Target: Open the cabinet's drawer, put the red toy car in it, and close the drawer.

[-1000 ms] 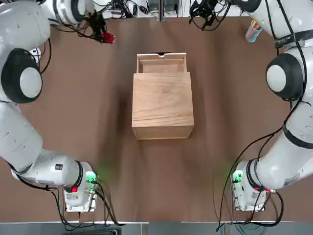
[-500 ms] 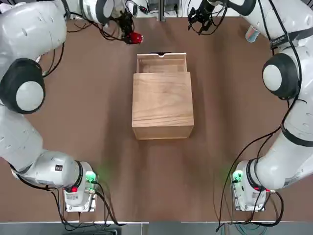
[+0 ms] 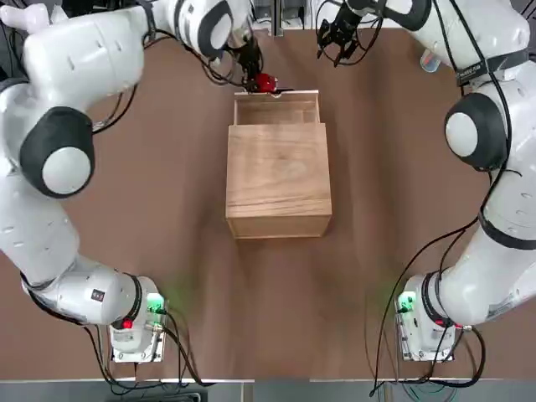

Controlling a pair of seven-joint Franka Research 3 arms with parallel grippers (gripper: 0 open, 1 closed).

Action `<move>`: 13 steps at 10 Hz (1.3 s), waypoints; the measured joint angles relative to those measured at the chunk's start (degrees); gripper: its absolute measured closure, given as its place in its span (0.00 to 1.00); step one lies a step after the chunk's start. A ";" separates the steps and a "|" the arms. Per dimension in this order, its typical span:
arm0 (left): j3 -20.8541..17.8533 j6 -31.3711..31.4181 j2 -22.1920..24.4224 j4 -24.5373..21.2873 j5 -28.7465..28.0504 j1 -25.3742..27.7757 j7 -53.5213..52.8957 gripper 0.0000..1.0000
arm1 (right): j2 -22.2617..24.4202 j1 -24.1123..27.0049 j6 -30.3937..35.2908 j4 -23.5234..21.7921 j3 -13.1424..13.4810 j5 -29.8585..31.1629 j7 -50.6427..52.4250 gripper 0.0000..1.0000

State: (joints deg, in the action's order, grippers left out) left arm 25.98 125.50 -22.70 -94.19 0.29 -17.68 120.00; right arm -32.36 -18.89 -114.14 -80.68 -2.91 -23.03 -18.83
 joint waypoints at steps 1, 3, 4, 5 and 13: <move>-0.02 0.00 -1.96 1.52 -1.33 -1.22 1.34 0.57 | -0.56 -0.25 -1.13 0.01 0.00 -0.28 -0.03 0.25; -0.05 -0.07 -4.18 2.76 -2.28 -2.07 2.61 0.57 | -1.38 -0.74 -1.81 0.01 0.00 -0.58 -0.08 0.33; -0.10 -0.15 -4.75 2.85 -2.30 -2.06 2.61 0.57 | -1.53 -0.85 -1.86 0.01 0.00 -0.67 -0.09 0.33; -0.12 -0.39 -5.25 2.85 -2.30 -2.25 2.73 0.57 | -1.68 -0.86 -1.86 0.01 0.01 -0.70 -0.09 0.41; -1.19 -0.63 -10.59 4.55 -5.97 -6.42 5.27 0.57 | -2.03 -0.86 -1.83 0.01 0.03 -2.76 -0.45 0.98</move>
State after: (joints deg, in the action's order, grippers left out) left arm 24.79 124.87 -33.29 -89.64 -5.67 -24.10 125.26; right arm -34.39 -19.75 -115.98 -80.66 -2.88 -25.79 -19.28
